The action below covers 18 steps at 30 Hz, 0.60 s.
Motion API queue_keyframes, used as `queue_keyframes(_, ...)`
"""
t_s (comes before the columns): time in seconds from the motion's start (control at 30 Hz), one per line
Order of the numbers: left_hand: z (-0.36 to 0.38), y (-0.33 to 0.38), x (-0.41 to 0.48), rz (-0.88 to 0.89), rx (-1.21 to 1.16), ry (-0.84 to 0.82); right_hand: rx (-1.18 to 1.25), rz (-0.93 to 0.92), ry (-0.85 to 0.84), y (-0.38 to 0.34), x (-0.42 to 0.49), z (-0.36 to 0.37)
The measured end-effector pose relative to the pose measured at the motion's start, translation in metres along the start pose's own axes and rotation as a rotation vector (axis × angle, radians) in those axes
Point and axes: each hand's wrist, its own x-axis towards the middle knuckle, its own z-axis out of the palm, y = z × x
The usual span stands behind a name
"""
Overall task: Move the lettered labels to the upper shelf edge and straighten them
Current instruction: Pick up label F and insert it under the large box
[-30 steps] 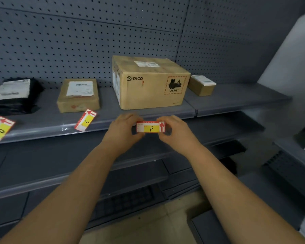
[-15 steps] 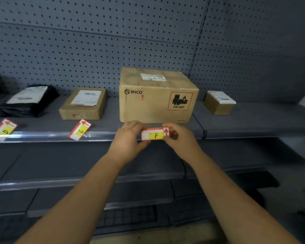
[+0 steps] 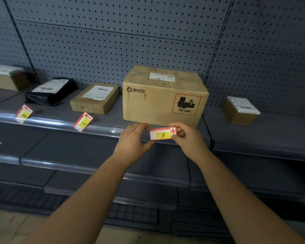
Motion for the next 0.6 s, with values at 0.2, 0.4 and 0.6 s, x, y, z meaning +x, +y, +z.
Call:
queue_keyframes(0.2, 0.02, -0.024, -0.008, 0.008, 0.079, -0.091, -0.006, 0.028, 0.065, 0.005, 0.019, -0.005)
queue_keyframes(0.4, 0.032, -0.028, 0.003, 0.055, 0.125, -0.084, -0.007, 0.03, 0.101, 0.007, 0.028, -0.006)
queue_keyframes(0.6, 0.04, -0.033, 0.02, 0.049, 0.137, -0.09, -0.004, 0.042, 0.12, 0.013, 0.035, -0.004)
